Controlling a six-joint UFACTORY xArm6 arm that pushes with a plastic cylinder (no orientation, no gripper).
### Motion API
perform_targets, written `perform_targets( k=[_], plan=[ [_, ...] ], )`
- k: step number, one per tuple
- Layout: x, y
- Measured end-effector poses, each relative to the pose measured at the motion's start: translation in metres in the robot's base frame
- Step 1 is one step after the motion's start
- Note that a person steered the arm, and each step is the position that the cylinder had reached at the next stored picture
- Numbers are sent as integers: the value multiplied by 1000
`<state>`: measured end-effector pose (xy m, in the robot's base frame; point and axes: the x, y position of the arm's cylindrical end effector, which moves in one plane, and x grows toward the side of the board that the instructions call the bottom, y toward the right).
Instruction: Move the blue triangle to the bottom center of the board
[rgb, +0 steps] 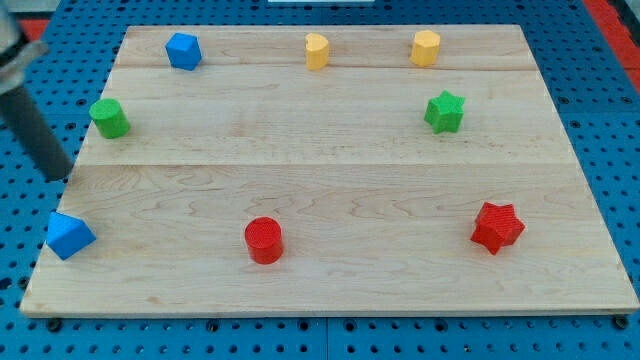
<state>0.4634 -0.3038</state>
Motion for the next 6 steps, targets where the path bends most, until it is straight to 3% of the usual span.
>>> perform_targets(
  k=[3,5,6],
  plan=[
    [99,10],
    [61,37],
    [54,113]
  ],
)
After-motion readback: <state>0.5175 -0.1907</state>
